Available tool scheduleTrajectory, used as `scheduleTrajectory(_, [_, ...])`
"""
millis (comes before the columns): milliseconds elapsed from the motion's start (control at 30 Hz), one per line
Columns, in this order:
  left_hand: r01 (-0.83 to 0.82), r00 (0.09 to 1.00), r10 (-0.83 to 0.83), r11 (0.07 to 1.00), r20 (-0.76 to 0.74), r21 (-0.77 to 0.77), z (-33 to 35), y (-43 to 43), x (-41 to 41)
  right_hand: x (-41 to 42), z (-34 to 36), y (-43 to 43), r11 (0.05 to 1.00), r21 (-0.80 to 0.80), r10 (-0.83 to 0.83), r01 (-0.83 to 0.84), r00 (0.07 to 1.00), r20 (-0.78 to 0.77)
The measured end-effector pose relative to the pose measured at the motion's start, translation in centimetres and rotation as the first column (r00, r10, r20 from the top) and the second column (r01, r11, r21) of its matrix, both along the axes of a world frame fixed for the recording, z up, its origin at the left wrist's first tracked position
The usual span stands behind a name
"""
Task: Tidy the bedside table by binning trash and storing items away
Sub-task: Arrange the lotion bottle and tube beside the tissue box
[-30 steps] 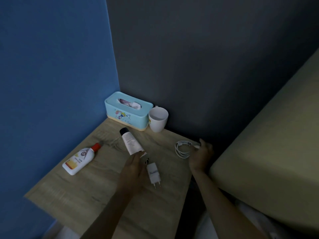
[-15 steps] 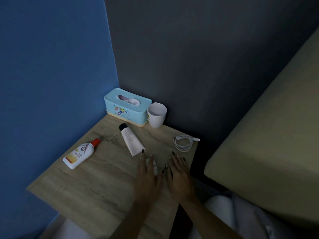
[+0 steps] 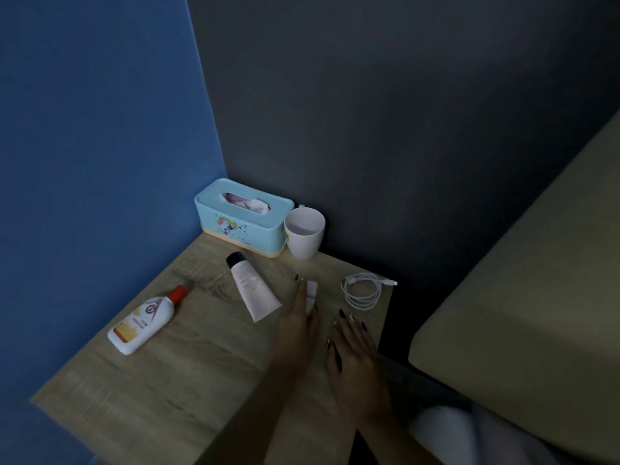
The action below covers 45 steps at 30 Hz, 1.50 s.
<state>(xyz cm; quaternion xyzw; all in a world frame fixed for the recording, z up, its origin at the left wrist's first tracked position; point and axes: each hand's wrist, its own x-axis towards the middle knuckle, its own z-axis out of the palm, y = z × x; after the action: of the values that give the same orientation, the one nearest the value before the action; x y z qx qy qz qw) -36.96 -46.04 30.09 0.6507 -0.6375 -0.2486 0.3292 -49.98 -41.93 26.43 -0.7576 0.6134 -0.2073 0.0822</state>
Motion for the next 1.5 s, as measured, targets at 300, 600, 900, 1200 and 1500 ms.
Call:
scheduleTrajectory(300, [0.087,0.994,-0.085,0.996,-0.071,0.028,-0.9,-7.0,-0.4,0.3,-0.1,-1.2,0.999,-0.032,-0.022,0.023,1.000,0.022])
scheduleTrajectory(600, [0.108,0.987,-0.112,0.993,-0.119,-0.040,-2.3,-7.5,-0.5,0.1,-0.3,-0.9,0.999,-0.033,-0.024,0.025,0.999,0.027])
scheduleTrajectory(900, [0.131,0.988,-0.135,0.990,-0.075,-0.053,-2.5,-7.1,-0.8,0.2,-0.6,-0.9,1.000,-0.018,-0.004,0.005,0.999,0.054])
scheduleTrajectory(1200, [0.201,0.967,-0.163,0.960,0.194,-0.194,-0.4,0.3,4.3,-0.8,0.3,-1.1,1.000,0.015,-0.020,0.021,0.998,-0.066])
scheduleTrajectory(1500, [-0.090,0.897,0.178,0.970,0.404,-0.227,3.7,8.1,19.2,2.9,2.4,0.3,0.989,0.136,0.077,-0.064,0.993,-0.090])
